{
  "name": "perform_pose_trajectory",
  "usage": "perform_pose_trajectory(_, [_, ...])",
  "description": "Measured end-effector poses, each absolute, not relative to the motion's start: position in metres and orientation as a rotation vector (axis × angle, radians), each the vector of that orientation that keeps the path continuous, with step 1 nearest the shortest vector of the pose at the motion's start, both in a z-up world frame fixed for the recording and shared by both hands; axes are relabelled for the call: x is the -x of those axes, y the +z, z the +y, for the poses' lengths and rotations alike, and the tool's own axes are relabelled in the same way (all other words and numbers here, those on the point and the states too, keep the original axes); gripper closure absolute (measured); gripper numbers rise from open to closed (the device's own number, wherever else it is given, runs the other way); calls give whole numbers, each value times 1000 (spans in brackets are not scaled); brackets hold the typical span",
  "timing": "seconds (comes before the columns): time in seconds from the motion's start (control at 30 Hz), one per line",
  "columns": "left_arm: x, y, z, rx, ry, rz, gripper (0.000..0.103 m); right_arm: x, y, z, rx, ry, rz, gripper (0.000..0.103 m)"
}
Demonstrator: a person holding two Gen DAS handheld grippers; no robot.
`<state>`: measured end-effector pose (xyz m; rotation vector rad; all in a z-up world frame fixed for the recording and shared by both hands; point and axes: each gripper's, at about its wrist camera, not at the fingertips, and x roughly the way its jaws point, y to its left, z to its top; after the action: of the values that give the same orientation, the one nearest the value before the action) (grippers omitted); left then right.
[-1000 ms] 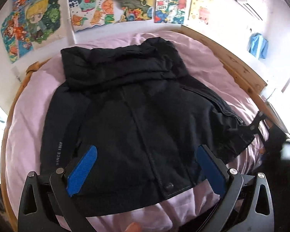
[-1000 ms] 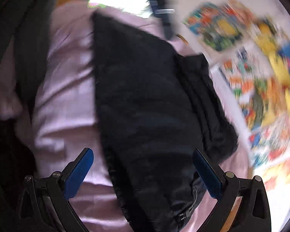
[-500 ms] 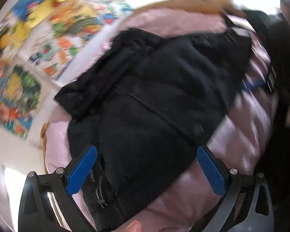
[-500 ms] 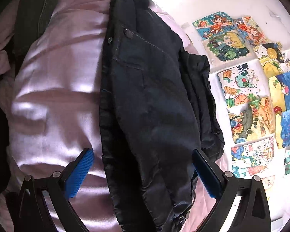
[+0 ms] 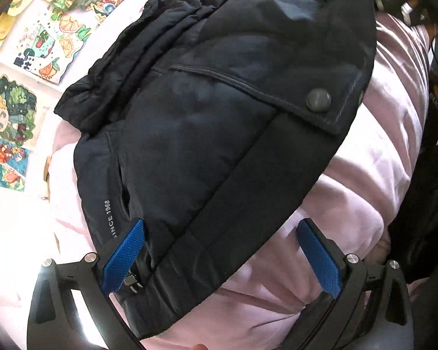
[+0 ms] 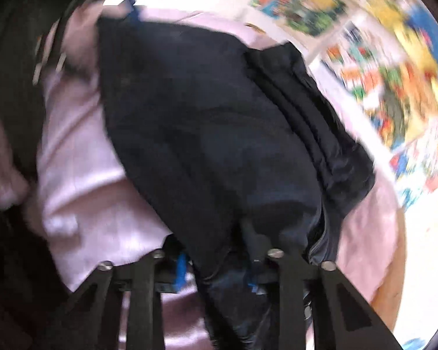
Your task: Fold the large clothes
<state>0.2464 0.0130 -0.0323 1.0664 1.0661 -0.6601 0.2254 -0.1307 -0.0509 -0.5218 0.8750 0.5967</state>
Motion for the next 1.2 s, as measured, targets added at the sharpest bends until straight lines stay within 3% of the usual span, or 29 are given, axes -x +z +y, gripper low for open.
perform_pose_trajectory(0.1, [-255, -33, 15, -1073, -592, 1030, 4, -237, -31, -142, 378, 598, 892, 85])
perform_pose_trajectory(0.17, [-270, -27, 19, -1036, -537, 1008, 22, -247, -18, -150, 278, 594, 903, 87])
perform_pose_trajectory(0.23, [-283, -17, 26, -956, -493, 1009, 32, -256, -7, -159, 178, 585, 911, 87])
perform_pose_trajectory(0.57, [-295, 42, 30, -789, -377, 850, 52, -280, 45, -185, -24, 513, 832, 88])
perform_pose_trajectory(0.73, [-295, 54, 30, -754, -349, 836, 56, -285, 53, -190, -44, 487, 808, 89])
perform_pose_trajectory(0.8, [-293, 55, 29, -763, -345, 840, 65, -284, 52, -190, -31, 486, 805, 89])
perform_pose_trajectory(0.87, [-288, 56, 27, -747, -361, 839, 84, -281, 49, -189, -11, 488, 807, 89])
perform_pose_trajectory(0.97, [-276, 45, 17, -759, -365, 836, 94, -273, 39, -189, 18, 495, 838, 92])
perform_pose_trajectory(1.2, [-227, 36, 6, -910, -417, 747, 97, -245, 29, -191, 124, 468, 913, 95])
